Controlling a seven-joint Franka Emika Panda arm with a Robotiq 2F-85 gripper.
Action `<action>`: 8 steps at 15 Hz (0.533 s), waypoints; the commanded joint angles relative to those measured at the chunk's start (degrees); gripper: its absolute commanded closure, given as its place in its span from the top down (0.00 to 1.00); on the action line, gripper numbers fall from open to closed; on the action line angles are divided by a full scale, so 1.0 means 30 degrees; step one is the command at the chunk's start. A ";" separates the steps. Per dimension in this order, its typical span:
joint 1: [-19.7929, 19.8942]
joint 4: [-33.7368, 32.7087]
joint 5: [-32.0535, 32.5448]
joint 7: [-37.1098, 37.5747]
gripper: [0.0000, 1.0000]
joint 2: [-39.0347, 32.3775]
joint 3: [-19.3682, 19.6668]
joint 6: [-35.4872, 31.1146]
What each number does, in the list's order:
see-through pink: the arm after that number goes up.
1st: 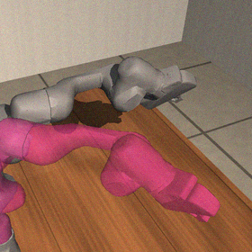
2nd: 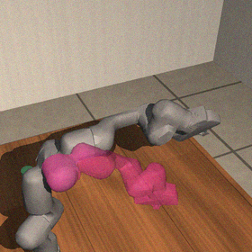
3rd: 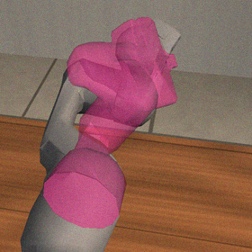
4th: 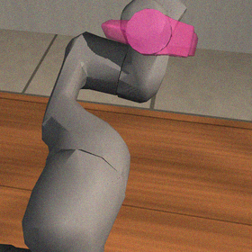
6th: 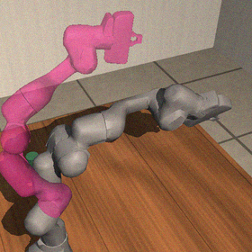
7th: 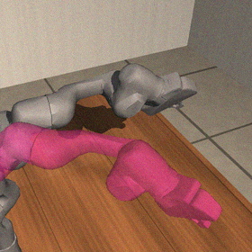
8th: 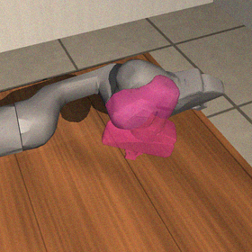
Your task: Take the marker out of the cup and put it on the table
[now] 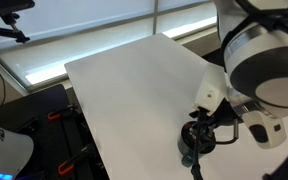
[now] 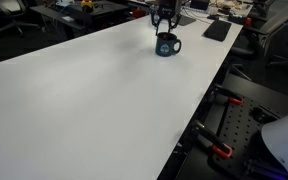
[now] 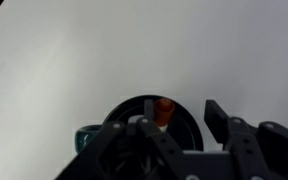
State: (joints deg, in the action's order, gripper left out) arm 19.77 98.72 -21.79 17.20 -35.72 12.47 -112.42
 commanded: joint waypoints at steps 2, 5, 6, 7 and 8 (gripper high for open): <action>0.0507 -0.0978 -0.0626 -0.0245 0.59 -0.0372 -0.0219 0.0852; 0.0627 -0.1213 -0.0720 -0.0224 0.56 -0.0492 -0.0202 0.0983; 0.0658 -0.1228 -0.0734 -0.0239 0.52 -0.0527 -0.0198 0.0982; 0.0681 -0.1243 -0.0731 -0.0238 0.52 -0.0576 -0.0191 0.0963; 0.0688 -0.1190 -0.0711 -0.0240 0.51 -0.0592 -0.0182 0.0950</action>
State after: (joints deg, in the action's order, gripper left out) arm 20.92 96.63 -22.67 17.20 -36.81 12.47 -111.63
